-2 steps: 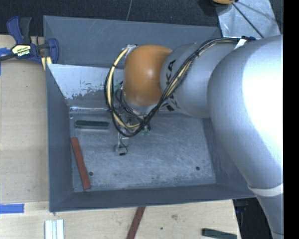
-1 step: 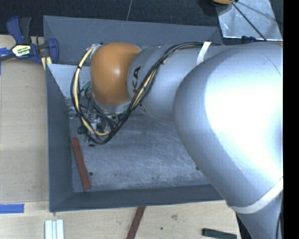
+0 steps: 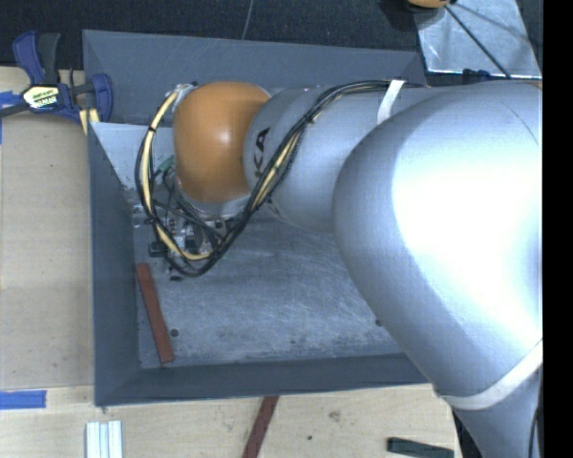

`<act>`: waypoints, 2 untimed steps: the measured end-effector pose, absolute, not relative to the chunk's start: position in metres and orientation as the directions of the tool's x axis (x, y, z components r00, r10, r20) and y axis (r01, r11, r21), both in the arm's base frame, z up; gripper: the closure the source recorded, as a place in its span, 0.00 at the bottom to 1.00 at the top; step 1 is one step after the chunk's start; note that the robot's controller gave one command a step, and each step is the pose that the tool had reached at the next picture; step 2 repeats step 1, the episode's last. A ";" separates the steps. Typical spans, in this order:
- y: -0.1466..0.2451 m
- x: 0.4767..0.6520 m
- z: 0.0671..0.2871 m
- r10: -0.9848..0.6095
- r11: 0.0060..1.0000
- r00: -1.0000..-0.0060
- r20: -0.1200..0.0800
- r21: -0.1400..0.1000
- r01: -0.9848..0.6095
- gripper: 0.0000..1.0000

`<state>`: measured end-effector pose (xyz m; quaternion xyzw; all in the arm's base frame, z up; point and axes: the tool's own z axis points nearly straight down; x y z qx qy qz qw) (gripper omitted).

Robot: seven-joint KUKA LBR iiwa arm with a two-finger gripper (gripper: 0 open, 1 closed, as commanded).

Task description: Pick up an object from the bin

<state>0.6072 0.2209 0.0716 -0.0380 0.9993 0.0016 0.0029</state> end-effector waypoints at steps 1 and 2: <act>0.219 0.584 0.203 -0.161 0.987 -0.987 -0.004 0.000 -0.161 1.00; 0.219 0.584 0.203 -0.161 0.987 -0.987 -0.004 0.000 -0.161 1.00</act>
Offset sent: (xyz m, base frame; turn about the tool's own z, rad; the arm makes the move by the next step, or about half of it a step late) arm 0.0000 0.0000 0.0000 0.0000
